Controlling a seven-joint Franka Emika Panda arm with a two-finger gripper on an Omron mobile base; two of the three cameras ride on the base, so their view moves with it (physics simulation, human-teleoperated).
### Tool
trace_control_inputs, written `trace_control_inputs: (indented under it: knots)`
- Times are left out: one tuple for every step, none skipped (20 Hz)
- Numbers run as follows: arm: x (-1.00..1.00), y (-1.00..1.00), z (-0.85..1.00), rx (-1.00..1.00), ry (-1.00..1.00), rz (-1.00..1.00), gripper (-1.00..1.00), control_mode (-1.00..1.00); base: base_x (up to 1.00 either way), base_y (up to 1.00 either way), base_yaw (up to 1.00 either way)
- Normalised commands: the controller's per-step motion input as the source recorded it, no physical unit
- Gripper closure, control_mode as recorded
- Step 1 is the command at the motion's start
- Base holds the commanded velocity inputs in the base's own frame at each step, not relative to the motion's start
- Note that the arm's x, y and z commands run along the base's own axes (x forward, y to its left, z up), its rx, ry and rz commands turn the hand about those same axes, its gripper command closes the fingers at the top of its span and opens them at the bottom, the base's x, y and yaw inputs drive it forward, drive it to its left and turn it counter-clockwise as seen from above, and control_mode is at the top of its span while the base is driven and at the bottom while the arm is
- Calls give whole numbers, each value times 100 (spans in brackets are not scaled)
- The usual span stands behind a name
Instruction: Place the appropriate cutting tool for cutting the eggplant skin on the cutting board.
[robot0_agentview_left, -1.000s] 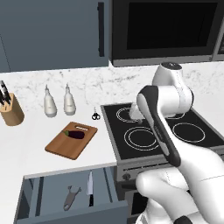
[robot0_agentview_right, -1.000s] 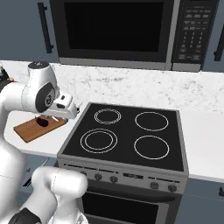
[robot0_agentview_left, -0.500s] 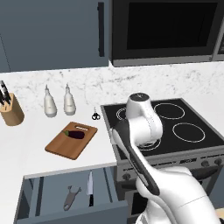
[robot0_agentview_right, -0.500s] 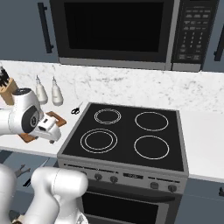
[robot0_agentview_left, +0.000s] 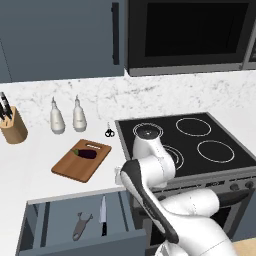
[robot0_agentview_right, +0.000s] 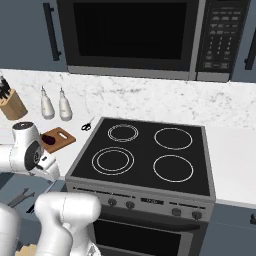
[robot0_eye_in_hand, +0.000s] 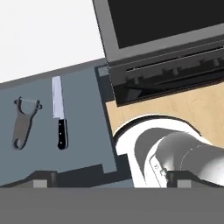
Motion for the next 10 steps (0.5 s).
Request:
trace_control_inputs:
  knots:
    - [7, 42, -47, 0, -2, -6, -100, -100, 0, 0, 0]
    - [24, 51, -49, 0, 0, -11, -100, -100, 0, 0, 0]
    - [24, 40, -44, -1, 0, -15, -100, -100, 0, 0, 0]
    - [28, 40, -49, 0, 0, -18, -100, -100, 0, 0, 0]
    - [42, 49, -48, 0, 0, -21, -100, -100, 0, 0, 0]
    - [34, 56, -49, -1, 0, -23, -100, -100, 0, 0, 0]
    - [29, 59, -52, -1, 0, -21, -100, -100, 0, 0, 0]
    - [20, 58, -51, -1, 2, -18, -100, -100, 0, 0, 0]
    - [2, 56, -46, 0, 0, -12, -100, -100, 0, 0, 0]
    - [1, 59, -42, -1, 1, -7, -100, -100, 0, 0, 0]
